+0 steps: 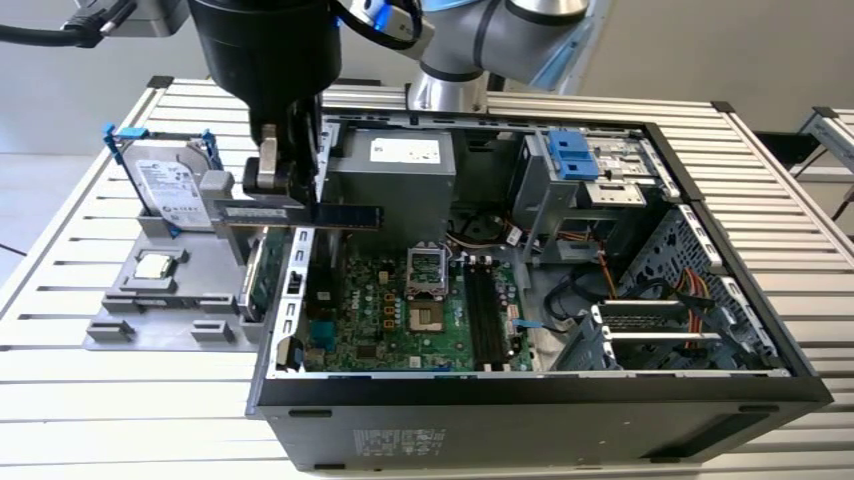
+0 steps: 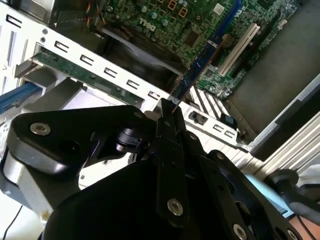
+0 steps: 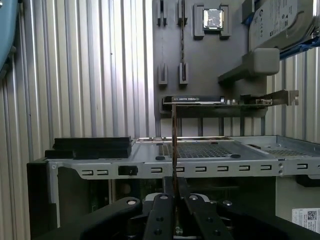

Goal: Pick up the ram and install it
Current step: 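Pick up the ram and move it above insertion slot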

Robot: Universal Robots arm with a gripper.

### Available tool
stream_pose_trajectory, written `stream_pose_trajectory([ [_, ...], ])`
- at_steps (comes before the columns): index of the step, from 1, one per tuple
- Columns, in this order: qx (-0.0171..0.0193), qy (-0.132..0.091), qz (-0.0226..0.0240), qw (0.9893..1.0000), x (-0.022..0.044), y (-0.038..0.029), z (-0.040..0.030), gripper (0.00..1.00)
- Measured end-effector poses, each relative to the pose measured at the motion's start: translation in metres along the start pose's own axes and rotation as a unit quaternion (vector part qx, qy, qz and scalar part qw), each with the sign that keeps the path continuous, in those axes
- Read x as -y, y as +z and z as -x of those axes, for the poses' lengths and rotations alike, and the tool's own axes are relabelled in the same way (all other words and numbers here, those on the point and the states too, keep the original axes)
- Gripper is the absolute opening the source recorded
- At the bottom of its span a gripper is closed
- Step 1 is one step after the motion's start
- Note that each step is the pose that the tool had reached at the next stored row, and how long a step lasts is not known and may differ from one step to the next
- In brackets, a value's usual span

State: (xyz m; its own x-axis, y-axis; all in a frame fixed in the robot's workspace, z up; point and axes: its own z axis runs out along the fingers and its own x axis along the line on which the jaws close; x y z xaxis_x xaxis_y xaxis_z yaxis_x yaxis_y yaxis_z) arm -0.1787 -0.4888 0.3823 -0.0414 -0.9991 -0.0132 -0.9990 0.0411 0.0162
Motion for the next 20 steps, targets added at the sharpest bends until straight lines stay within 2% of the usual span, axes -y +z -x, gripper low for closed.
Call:
stream_pose_trajectory([
  [20,0.0,0.0,0.0,1.0,0.0308,-0.0005,0.0013,0.0],
])
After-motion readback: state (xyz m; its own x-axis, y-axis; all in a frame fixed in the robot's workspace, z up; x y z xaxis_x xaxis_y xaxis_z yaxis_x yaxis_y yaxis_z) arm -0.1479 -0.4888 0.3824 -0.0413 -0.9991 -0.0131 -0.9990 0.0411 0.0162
